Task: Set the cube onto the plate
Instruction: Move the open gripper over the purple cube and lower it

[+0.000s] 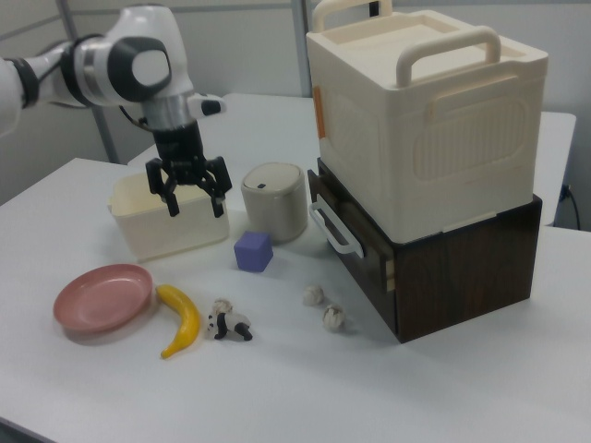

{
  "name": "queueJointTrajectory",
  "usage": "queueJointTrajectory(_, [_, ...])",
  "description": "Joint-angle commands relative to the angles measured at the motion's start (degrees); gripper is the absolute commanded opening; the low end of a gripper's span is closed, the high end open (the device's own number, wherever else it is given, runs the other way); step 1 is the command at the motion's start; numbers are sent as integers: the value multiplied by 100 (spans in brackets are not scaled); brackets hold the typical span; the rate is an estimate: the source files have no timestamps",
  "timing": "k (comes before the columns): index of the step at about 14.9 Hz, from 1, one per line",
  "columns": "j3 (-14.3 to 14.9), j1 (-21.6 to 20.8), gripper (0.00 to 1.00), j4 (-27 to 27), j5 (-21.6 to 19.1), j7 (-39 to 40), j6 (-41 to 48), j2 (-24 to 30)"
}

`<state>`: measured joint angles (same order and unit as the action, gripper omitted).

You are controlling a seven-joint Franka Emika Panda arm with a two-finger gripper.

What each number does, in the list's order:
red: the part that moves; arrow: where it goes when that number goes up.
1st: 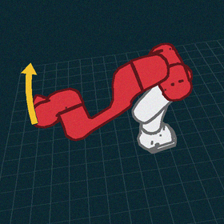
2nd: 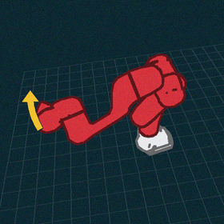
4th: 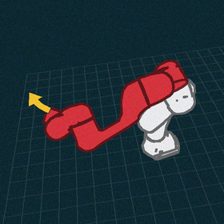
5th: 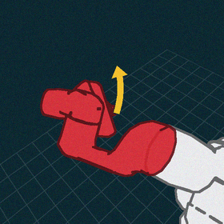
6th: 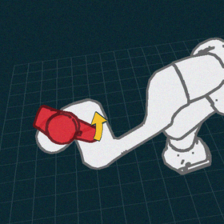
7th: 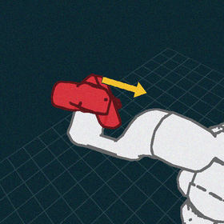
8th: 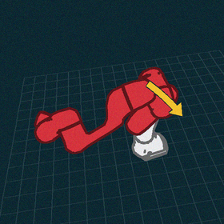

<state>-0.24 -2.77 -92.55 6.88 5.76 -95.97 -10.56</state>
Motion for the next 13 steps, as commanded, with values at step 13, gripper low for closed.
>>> queueJointTrajectory(13, [33, -312, 100, 246, 1438, -2570, -2320, -1616])
